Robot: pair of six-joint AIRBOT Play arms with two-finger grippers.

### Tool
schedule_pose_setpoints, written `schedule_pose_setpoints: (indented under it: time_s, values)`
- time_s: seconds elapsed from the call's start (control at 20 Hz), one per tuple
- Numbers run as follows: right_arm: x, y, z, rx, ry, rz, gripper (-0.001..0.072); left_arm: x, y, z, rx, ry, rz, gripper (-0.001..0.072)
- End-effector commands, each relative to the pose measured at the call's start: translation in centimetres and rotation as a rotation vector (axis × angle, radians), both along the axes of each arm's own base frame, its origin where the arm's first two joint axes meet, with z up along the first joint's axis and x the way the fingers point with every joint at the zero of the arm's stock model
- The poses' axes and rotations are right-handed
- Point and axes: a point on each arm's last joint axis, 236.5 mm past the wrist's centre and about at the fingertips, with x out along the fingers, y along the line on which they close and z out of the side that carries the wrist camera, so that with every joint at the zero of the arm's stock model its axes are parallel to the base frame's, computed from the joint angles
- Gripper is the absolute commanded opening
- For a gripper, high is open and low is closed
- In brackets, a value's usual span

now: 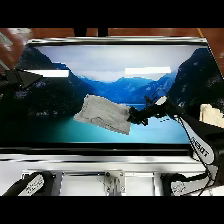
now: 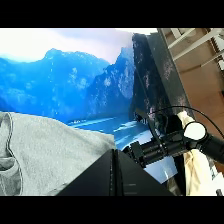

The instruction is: Fold the shirts.

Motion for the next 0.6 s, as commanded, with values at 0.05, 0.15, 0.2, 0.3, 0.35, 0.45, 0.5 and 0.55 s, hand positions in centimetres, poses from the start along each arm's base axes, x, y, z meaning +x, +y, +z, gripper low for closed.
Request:
schedule_pose_setpoints:
  time_s: [0.05, 0.15, 0.2, 0.3, 0.35, 0.45, 0.5, 0.55]
  values:
    - [2.7, 0.9, 3.4, 0.06, -0.154, 0.081, 0.0064, 0.0, 0.0, 0.0, -0.001, 0.002, 0.001, 0.0042]
    - [5.6, 0.1, 9.2, 0.096, -0.316, 0.118, 0.0063, 0.0, 0.0, 0.0, -0.001, 0.001, 0.001, 0.0042]
    - [7.0, -0.8, 12.4, 0.106, -0.382, 0.107, 0.0063, 0.0, 0.0, 0.0, -0.001, 0.002, 0.001, 0.0042]
    - [9.3, -3.6, 18.7, 0.118, -0.475, 0.035, 0.0063, 0.0, 0.0, 0.0, -0.001, 0.002, 0.001, 0.0042]
    - [10.1, -5.3, 21.4, 0.118, -0.513, -0.001, 0.0063, 0.0, 0.0, 0.0, -0.001, 0.002, 0.001, 0.0042]
    - [11.1, -9.1, 25.5, 0.097, -0.579, -0.058, 0.0063, 0.0, 0.0, 0.0, -0.001, 0.002, 0.0, 0.0042]
    - [11.5, -11.4, 27.1, 0.084, -0.601, -0.102, 0.0063, 0.0, 0.0, 0.0, -0.001, 0.002, 0.0, 0.0042]
    - [11.9, -13.6, 28.3, 0.074, -0.611, -0.154, 0.0063, 0.0, 0.0, 0.0, -0.002, 0.003, -0.001, 0.0042]
